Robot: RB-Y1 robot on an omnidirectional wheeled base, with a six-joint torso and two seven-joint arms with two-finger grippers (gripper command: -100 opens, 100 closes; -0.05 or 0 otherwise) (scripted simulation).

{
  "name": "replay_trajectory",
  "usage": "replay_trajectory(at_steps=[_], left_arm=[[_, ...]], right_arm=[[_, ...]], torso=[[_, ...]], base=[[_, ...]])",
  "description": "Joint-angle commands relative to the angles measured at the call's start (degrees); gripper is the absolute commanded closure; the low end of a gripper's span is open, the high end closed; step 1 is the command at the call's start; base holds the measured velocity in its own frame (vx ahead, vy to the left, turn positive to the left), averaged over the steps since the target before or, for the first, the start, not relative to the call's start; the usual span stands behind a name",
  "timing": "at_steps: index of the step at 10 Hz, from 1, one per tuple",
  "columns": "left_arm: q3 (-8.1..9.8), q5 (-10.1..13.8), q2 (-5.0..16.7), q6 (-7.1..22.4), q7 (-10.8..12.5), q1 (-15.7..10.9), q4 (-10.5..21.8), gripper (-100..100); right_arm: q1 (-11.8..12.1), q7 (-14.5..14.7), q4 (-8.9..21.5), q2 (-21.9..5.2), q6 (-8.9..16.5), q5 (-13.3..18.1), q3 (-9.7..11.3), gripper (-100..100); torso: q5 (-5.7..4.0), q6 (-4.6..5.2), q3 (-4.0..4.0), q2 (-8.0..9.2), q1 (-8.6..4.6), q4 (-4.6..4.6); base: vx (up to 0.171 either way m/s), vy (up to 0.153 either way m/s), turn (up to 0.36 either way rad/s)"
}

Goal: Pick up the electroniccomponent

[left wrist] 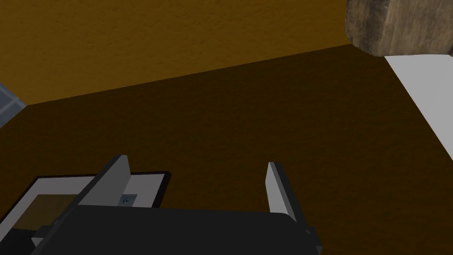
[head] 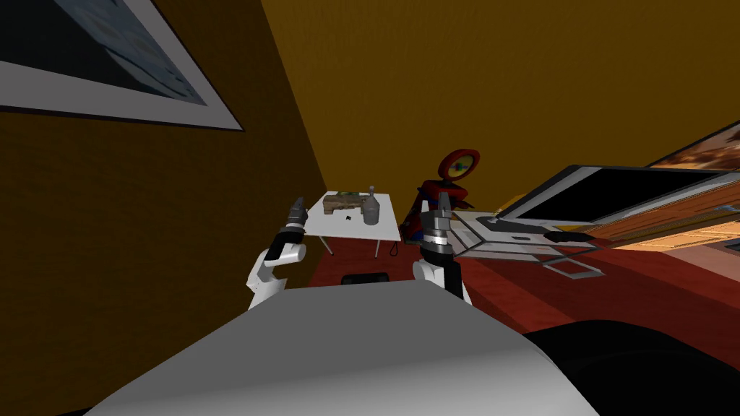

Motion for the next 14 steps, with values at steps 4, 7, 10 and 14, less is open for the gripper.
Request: replay_trajectory(at_steps=[4, 7, 10, 14], left_arm=[[1.91, -0.85, 0.23, 7.61, 0.14, -5.12, 5.87, -100], [2.64, -1.19, 0.31, 12.49, 0.27, -7.16, 8.35, -100], [4.01, -1.86, 0.54, 17.69, 0.67, -11.3, 12.93, -100], [4.66, -2.18, 0.7, 22.68, 0.94, -13.38, 16.19, -100]], right_arm=[[0.0, 0.0, 0.0, 0.0, 0.0, 0.0, 0.0, 0], [0.0, 0.0, 0.0, 0.0, 0.0, 0.0, 0.0, 0], [0.01, 0.0, 0.0, 0.0, 0.0, 0.0, 0.0, 0], [0.01, 0.0, 0.0, 0.0, 0.0, 0.0, -0.01, 0]], torso=[[0.01, -0.03, 0.0, 0.0, 0.03, 0.0], [0.01, 0.0, 0.0, -0.01, 0.05, 0.0], [0.01, -0.03, -0.02, -0.03, 0.03, -0.01], [0.01, -0.04, -0.01, -0.03, 0.05, -0.01]], base=[[-0.011, 0.024, -0.081], [-0.01, 0.029, -0.091], [-0.005, 0.026, -0.103], [-0.006, 0.025, -0.078]])
